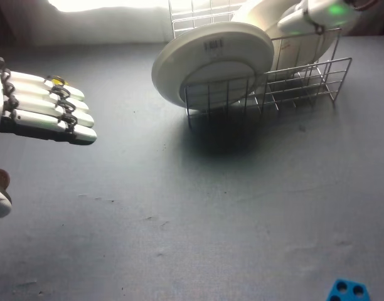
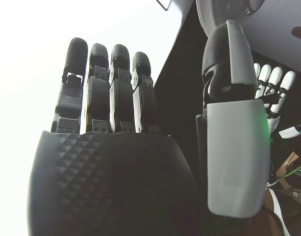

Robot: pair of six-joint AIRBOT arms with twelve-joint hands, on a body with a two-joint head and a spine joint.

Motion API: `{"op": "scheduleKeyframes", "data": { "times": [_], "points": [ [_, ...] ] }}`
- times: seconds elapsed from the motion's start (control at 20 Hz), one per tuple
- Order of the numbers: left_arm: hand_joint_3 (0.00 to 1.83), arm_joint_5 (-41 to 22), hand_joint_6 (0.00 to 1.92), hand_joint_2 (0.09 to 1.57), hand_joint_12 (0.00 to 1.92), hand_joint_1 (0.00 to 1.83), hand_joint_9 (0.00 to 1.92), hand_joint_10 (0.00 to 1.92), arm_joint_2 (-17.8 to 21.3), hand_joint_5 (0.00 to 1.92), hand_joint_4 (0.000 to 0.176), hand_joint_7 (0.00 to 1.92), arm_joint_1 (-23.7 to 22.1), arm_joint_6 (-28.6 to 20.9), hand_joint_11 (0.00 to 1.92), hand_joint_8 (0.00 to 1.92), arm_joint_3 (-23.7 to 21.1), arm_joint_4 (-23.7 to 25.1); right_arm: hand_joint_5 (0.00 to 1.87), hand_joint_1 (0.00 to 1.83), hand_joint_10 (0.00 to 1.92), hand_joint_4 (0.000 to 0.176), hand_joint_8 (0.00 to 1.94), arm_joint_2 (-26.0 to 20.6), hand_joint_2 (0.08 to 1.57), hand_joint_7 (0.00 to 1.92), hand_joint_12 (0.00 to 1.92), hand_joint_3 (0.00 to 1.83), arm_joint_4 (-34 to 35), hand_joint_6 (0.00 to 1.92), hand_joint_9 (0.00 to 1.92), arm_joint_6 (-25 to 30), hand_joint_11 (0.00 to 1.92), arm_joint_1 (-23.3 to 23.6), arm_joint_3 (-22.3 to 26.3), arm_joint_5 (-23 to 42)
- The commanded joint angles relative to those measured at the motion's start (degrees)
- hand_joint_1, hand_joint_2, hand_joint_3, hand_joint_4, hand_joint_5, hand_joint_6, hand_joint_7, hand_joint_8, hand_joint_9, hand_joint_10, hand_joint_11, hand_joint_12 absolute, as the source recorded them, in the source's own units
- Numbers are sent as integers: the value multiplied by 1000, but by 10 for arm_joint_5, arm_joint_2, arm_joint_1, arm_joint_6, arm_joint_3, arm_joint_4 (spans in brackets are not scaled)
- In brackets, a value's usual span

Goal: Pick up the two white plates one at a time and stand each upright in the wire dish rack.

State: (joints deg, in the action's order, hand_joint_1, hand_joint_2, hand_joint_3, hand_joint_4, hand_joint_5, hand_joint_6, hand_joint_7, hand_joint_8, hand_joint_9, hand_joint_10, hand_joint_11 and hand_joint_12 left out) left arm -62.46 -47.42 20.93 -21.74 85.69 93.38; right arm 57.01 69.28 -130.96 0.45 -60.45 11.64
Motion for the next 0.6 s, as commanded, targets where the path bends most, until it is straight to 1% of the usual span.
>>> {"op": "scheduleKeyframes", "data": {
  "times": [0.0, 0.05, 0.1, 0.2, 0.3, 0.35, 0.4, 0.45, 0.5, 0.55],
  "points": [
    [3, -25, 0, 1075, 0, 0, 2, 0, 6, 61, 0, 35, -7, -3, 0, 1, 0, -48, 227, 872, 3, 0, 1, -9, 1040, 209, 763, 0, -13, 0, 167, 4, 0, 6, 4, 48],
    [1, -26, 7, 1071, 0, 0, 13, 5, 5, 78, 0, 45, -8, -3, 1, 5, -3, -49, 223, 838, 1, 0, 0, -16, 1031, 203, 756, 0, -67, 0, 162, 60, 0, 1, 8, 58],
    [3, -31, 1, 1074, 0, 0, 2, 0, 6, 63, 0, 35, -10, -3, 0, 1, -8, -49, 208, 834, 1, 0, 1, -30, 1032, 183, 698, 0, -246, 0, 139, 211, 0, -18, 18, 94],
    [0, -41, 1, 1065, 0, 0, 2, 1, 7, 63, 0, 36, -16, -3, 0, 1, -11, -49, 216, 861, 5, 0, 2, -42, 1013, 182, 707, 0, -353, 3, 145, 284, 0, -38, 29, 126],
    [4, -51, 3, 1077, 0, 0, 3, 1, 6, 65, 0, 34, -22, -2, 0, 2, -10, -49, 199, 879, 10, 0, 4, -57, 1007, 197, 736, 0, -394, 0, 165, 327, 0, -52, 43, 143],
    [3, -54, 5, 1076, 0, 0, 4, 2, 4, 70, 0, 36, -25, -2, 0, 3, -7, -49, 178, 835, 9, 0, 1, -66, 1017, 191, 780, 0, -433, 0, 168, 361, 0, -65, 50, 165],
    [3, -55, 3, 1076, 0, 0, 0, 0, 3, 66, 0, 34, -28, -2, 0, 2, -6, -47, 202, 842, 12, 0, 5, -70, 1014, 210, 829, 0, -464, 8, 185, 383, 0, -78, 54, 186],
    [0, -56, 4, 1068, 0, 0, 5, 2, 1, 69, 0, 35, -31, -2, 0, 2, -4, -42, 190, 825, 7, 0, 2, -77, 1028, 205, 813, 4, -533, 2, 178, 424, 0, -101, 59, 229],
    [2, -56, 7, 1074, 0, 0, 11, 4, 0, 78, 0, 38, -32, -1, 0, 3, -4, -42, 211, 833, 11, 0, 6, -83, 1026, 225, 857, 1, -590, 7, 197, 455, 0, -122, 61, 268],
    [0, -57, 2, 1070, 0, 0, 4, 1, 0, 68, 0, 34, -34, -1, 0, 1, -4, -42, 244, 825, 16, 0, 9, -91, 1023, 245, 905, 0, -603, 15, 219, 467, 0, -136, 66, 280]
  ]
}}
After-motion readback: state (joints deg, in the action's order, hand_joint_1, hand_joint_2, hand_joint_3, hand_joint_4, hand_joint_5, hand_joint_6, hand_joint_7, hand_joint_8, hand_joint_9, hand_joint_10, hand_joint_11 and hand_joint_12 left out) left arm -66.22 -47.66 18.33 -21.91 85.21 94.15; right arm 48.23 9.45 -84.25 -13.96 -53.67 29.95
